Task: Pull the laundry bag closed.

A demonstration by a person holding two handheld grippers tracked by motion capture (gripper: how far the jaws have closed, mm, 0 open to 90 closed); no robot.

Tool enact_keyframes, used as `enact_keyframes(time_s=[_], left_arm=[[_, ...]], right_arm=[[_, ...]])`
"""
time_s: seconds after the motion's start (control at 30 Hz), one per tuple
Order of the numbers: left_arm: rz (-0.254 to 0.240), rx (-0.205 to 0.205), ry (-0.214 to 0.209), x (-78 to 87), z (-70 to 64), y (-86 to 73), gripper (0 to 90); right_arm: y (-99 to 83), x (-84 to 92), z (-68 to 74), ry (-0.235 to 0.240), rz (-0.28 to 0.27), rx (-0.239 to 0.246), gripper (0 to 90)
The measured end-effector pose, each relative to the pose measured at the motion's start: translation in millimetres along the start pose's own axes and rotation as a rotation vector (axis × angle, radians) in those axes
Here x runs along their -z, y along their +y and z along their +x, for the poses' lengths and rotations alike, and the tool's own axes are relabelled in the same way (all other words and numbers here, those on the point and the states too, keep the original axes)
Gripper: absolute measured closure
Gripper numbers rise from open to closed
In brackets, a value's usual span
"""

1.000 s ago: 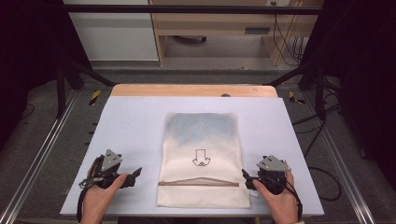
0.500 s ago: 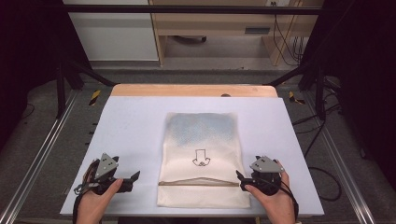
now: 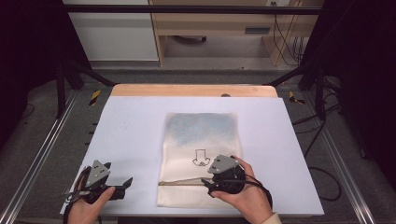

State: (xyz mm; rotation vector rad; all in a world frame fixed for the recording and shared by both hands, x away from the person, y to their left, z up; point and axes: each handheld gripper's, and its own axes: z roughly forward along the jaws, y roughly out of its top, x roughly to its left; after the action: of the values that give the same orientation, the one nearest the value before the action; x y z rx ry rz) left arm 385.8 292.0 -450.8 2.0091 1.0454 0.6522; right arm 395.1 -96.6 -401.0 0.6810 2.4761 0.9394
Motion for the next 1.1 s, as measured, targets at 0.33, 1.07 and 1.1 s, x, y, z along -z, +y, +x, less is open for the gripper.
enact_keyframes(time_s=[0.33, 1.07, 1.1], left_arm=[[-0.017, 0.017, 0.028, 2.7, 5.3, 1.0, 4.1], [0.033, 0.000, 0.038, -7.7, 4.9, 2.5, 4.3], [0.033, 0.003, 0.037, -7.8, 5.3, 2.5, 4.3]], right_arm=[[29.7, -21.5, 12.5, 0.091, 0.100, 0.118, 25.2], [75.5, -71.6, 44.6, 0.301, 0.190, 0.253, 64.4], [77.1, -75.6, 46.7, 0.303, 0.190, 0.257, 66.0]])
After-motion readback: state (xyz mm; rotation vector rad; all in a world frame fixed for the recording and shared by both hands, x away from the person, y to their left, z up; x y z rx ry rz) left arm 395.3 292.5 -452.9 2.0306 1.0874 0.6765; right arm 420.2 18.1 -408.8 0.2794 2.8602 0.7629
